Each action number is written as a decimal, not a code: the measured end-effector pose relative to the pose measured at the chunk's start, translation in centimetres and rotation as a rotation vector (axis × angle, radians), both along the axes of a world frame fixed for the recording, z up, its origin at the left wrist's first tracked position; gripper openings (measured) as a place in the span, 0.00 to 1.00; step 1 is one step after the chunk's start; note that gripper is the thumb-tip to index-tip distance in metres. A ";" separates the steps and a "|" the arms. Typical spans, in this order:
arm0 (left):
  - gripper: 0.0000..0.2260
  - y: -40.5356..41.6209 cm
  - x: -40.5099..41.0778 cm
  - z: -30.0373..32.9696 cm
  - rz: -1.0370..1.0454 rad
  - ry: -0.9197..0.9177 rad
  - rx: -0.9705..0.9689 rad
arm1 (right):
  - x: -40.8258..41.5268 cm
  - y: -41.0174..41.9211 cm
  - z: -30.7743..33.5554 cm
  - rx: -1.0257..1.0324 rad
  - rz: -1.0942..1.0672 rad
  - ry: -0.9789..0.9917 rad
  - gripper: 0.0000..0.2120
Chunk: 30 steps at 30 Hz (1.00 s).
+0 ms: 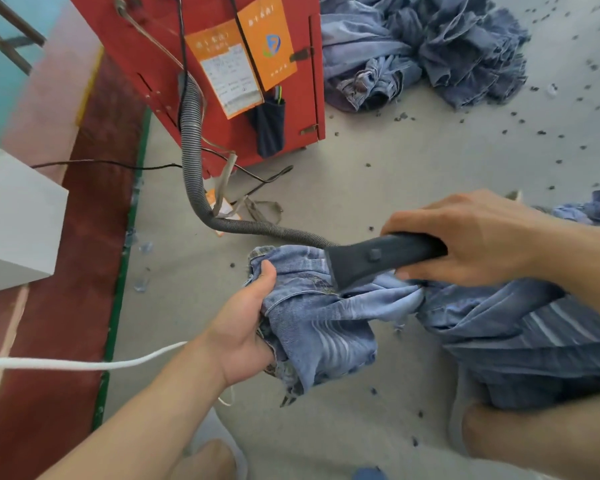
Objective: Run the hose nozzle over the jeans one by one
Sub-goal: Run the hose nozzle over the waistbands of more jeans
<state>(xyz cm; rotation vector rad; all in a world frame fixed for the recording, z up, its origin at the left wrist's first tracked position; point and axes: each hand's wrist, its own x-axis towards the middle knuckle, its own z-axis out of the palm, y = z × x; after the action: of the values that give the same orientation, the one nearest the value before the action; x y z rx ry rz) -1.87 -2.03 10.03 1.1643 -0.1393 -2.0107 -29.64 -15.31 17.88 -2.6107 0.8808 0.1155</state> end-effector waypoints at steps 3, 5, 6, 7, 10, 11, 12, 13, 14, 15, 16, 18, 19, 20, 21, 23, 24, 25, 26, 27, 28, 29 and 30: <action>0.28 0.1 -0.1 0.0 -0.028 -0.005 -0.028 | 0.7 1.2 -0.5 0.001 0.012 0.011 0.22; 0.27 0.0 -0.4 0.2 -0.065 -0.037 -0.054 | 2.2 2.1 -0.5 0.001 0.039 -0.105 0.22; 0.27 0.0 -0.5 0.4 -0.086 -0.049 -0.079 | 2.9 2.3 -0.4 0.006 0.050 -0.160 0.21; 0.26 -0.2 -0.6 0.7 -0.105 -0.057 -0.111 | 3.3 2.3 -0.3 0.008 0.043 -0.207 0.21; 0.27 -0.9 0.2 1.9 -0.060 -0.064 -0.137 | 2.7 1.5 0.6 -0.001 -0.092 -0.251 0.21; 0.26 -1.0 0.9 2.3 -0.014 -0.061 -0.143 | 2.1 1.2 0.9 -0.009 -0.142 -0.233 0.22; 0.24 -1.1 1.6 2.7 0.037 -0.059 -0.148 | 1.5 1.0 1.3 -0.013 -0.188 -0.213 0.22; 0.24 -1.1 2.3 3.0 0.082 -0.062 -0.145 | 1.1 0.9 1.6 -0.013 -0.226 -0.206 0.23; 0.25 -1.1 2.9 3.2 0.116 -0.067 -0.138 | 0.8 1.0 1.8 -0.011 -0.254 -0.213 0.23; 0.26 -1.1 3.3 3.3 0.142 -0.077 -0.124 | 0.8 1.2 2.0 -0.011 -0.270 -0.225 0.23; 0.27 -1.0 3.6 3.3 0.162 -0.090 -0.107 | 1.1 1.6 2.2 -0.016 -0.278 -0.239 0.23; 0.26 -0.9 3.9 3.4 0.179 -0.118 -0.085 | 1.9 2.4 2.5 -0.027 -0.274 -0.252 0.23; 0.25 -0.7 3.9 3.4 0.170 -0.131 -0.084 | 2.3 2.7 2.6 -0.031 -0.263 -0.244 0.22; 0.24 -0.6 3.9 3.3 0.154 -0.138 -0.089 | 2.6 3.0 2.8 -0.033 -0.252 -0.230 0.23; 0.24 -0.4 3.8 3.2 0.138 -0.144 -0.092 | 2.9 3.2 2.9 -0.021 -0.242 -0.215 0.23; 0.25 -0.1 3.7 3.1 0.117 -0.126 -0.100 | 3.2 3.4 2.9 0.025 -0.225 -0.175 0.24; 0.26 -0.1 3.6 3.1 0.109 -0.098 -0.105 | 3.4 3.4 2.8 0.040 -0.210 -0.146 0.24; 0.27 -0.1 3.4 3.1 0.100 -0.070 -0.107 | 3.7 3.5 2.7 0.044 -0.190 -0.107 0.23; 0.28 -0.1 3.3 3.3 0.088 -0.044 -0.111 | 4.2 3.7 2.5 0.038 -0.167 -0.068 0.22; 0.28 -0.1 3.1 3.4 0.074 -0.023 -0.115 | 4.8 4.0 2.4 0.030 -0.143 -0.045 0.21; 0.28 -0.1 2.9 3.5 0.066 -0.003 -0.118 | 5.6 4.3 2.3 0.025 -0.122 -0.044 0.20; 0.27 -0.2 2.7 3.7 0.065 0.011 -0.119 | 6.4 4.7 2.1 0.026 -0.108 -0.066 0.20; 0.27 -0.3 2.4 3.8 0.069 0.014 -0.118 | 7.1 5.0 2.0 0.027 -0.105 -0.107 0.19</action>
<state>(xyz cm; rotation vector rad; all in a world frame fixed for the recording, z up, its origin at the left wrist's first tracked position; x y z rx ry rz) 0.54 -2.32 13.85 1.0669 -0.2054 -1.9230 -22.55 -10.33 19.86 -2.5142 0.9695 -0.0396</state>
